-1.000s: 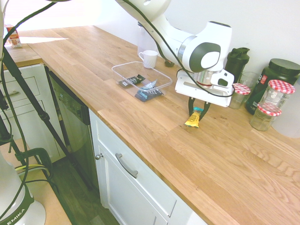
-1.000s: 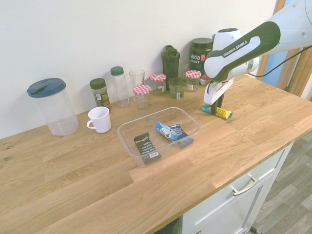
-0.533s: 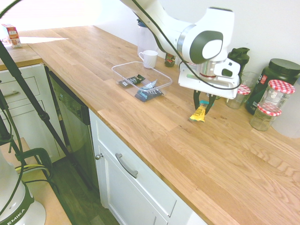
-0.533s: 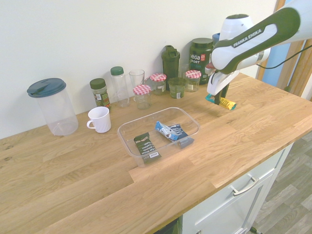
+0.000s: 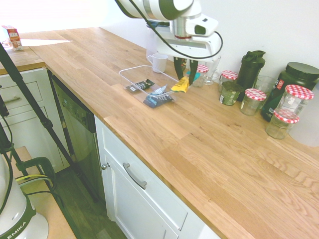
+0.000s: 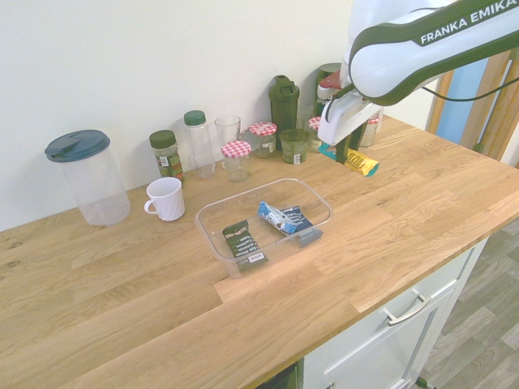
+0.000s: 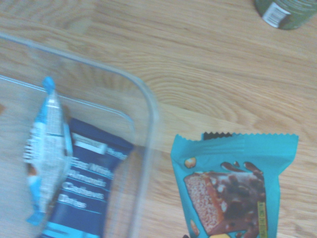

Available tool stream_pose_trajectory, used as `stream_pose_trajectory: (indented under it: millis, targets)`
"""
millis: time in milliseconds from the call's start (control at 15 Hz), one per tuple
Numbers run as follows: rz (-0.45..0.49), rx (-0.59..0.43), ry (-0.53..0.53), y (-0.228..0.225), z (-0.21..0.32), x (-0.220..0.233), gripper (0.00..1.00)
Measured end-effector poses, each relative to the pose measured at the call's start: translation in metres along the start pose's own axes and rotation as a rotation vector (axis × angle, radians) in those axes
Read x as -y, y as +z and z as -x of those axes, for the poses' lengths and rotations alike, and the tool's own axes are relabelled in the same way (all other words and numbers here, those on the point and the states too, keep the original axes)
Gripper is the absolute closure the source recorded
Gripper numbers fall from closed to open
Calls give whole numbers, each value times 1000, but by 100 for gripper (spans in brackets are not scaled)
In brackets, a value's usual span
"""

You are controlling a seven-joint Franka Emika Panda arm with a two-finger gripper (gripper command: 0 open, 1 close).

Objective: Put the protein bar into the container

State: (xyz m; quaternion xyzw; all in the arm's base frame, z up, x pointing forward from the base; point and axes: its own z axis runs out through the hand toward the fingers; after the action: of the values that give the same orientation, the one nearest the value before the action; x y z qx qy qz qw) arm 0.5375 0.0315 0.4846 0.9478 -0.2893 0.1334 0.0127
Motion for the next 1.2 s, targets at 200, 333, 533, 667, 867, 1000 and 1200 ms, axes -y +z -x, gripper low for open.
stream_pose_trajectory:
  millis: [200,333,533,667,867,1000,1200]
  targets:
    - [3,-16,31,-7,23,48,100]
    - [7,1,51,-1,28,78,100]
    - [6,29,72,17,37,124,100]
    - [2,47,80,32,48,153,100]
    - [6,69,87,53,56,178,100]
    - [13,80,91,69,56,180,100]
    - [20,91,103,96,53,179,100]
